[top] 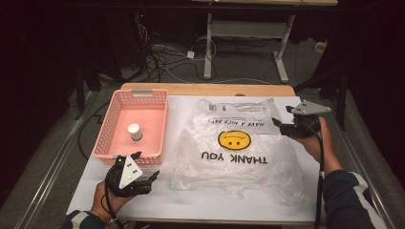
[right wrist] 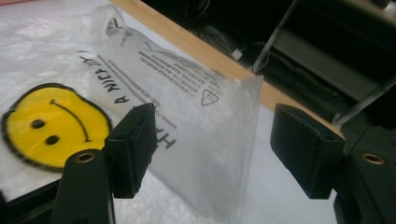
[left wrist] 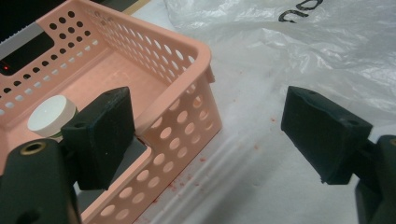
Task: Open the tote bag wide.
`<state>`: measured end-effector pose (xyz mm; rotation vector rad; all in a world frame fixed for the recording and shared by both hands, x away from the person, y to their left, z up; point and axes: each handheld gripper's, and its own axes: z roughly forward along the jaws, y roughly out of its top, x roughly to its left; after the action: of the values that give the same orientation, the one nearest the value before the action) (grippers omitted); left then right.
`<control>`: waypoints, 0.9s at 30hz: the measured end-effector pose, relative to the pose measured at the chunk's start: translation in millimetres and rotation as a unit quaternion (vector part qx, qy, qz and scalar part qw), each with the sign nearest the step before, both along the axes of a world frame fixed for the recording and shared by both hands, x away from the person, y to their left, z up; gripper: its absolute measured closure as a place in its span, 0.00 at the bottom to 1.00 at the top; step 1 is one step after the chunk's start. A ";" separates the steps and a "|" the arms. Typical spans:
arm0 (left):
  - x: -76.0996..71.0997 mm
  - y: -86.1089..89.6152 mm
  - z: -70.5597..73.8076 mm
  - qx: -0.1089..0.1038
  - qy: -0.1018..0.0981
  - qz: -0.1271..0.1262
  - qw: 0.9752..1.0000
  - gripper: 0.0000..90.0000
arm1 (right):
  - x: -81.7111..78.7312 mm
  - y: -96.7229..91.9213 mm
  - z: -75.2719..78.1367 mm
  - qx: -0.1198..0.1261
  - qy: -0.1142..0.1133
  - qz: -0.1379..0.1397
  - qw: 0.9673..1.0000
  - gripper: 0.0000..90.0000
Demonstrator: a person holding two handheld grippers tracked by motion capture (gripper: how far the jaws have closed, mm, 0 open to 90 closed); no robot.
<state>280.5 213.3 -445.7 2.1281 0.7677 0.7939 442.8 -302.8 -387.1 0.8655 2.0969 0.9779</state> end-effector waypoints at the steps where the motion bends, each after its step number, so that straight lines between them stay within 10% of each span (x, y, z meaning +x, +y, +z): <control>1: -0.5 -0.1 0.0 0.001 0.000 0.000 1.000 0.19 | 8.6 0.6 -2.8 0.000 0.007 -0.001 1.000 0.35; 13: -6.1 4.2 3.5 -0.007 -0.013 -0.004 1.000 0.19 | 70.0 2.8 -40.9 0.043 0.069 -0.057 0.995 0.40; 21: -6.4 6.3 6.3 -0.015 -0.020 -0.005 1.000 0.19 | 82.4 9.8 -48.9 0.033 0.086 -0.062 0.994 0.94; 27: -4.8 8.3 11.0 -0.019 -0.028 -0.005 0.999 0.19 | 85.6 17.3 -48.4 0.027 0.081 -0.080 0.993 1.00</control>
<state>275.7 221.6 -434.8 2.0667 0.7374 0.8238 528.3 -285.5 -435.5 1.1565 2.1051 0.9079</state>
